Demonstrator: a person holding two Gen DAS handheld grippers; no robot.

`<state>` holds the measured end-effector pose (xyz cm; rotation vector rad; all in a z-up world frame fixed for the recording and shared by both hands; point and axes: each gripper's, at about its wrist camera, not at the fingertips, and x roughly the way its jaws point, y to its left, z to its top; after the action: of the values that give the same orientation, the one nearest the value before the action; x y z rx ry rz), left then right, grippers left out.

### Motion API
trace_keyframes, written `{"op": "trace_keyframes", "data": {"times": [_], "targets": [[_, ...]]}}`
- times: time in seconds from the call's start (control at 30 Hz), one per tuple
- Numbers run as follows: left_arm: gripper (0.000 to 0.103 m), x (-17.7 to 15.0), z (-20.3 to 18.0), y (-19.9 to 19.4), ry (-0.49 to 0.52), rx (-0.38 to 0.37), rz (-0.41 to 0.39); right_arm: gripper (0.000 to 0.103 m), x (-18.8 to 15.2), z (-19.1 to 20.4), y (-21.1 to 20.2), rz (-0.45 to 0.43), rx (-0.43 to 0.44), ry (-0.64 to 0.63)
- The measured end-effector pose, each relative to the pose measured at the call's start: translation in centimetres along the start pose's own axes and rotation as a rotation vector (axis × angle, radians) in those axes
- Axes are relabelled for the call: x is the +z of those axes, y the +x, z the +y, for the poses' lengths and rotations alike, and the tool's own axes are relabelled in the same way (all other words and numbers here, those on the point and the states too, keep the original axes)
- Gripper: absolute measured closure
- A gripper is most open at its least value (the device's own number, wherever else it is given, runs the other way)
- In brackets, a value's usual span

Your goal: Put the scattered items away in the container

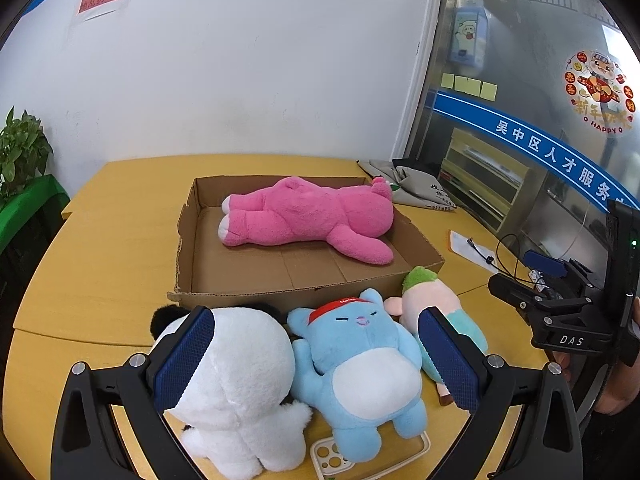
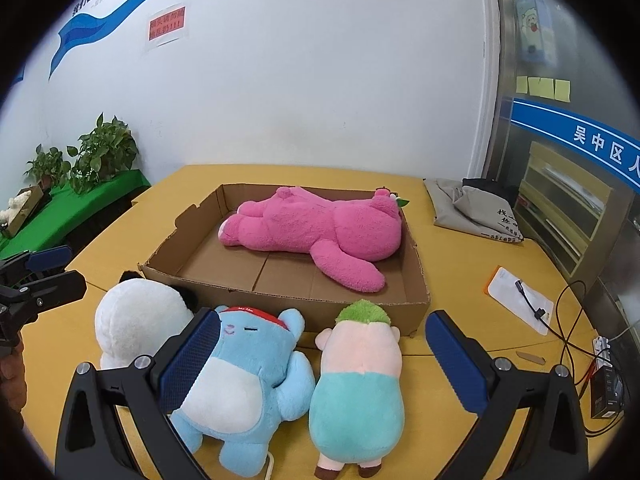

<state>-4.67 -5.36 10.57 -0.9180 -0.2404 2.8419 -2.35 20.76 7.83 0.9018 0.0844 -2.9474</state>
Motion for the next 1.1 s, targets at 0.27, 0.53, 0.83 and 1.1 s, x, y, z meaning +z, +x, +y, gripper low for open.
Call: {"op": "trace_keyframes", "data": {"times": [0.27,0.53,0.83,1.1], "targets": [[0.000,-0.4,0.2,0.4,-0.005,-0.013,0.009,0.000,-0.3,0.1,0.8,0.017,0.002,0.010],[0.000,-0.6,0.0,1.1,-0.008,-0.017,0.016,0.000,-0.5,0.0,1.4,0.027,0.014,0.019],[0.000,-0.7,0.1,1.5,-0.016,-0.022,0.029,0.000,-0.8,-0.1,1.7,0.036,0.020,0.023],[0.000,-0.8,0.1,1.7,-0.013,-0.021,0.028,0.000,-0.6,-0.3,1.8,0.035,0.020,0.025]]}}
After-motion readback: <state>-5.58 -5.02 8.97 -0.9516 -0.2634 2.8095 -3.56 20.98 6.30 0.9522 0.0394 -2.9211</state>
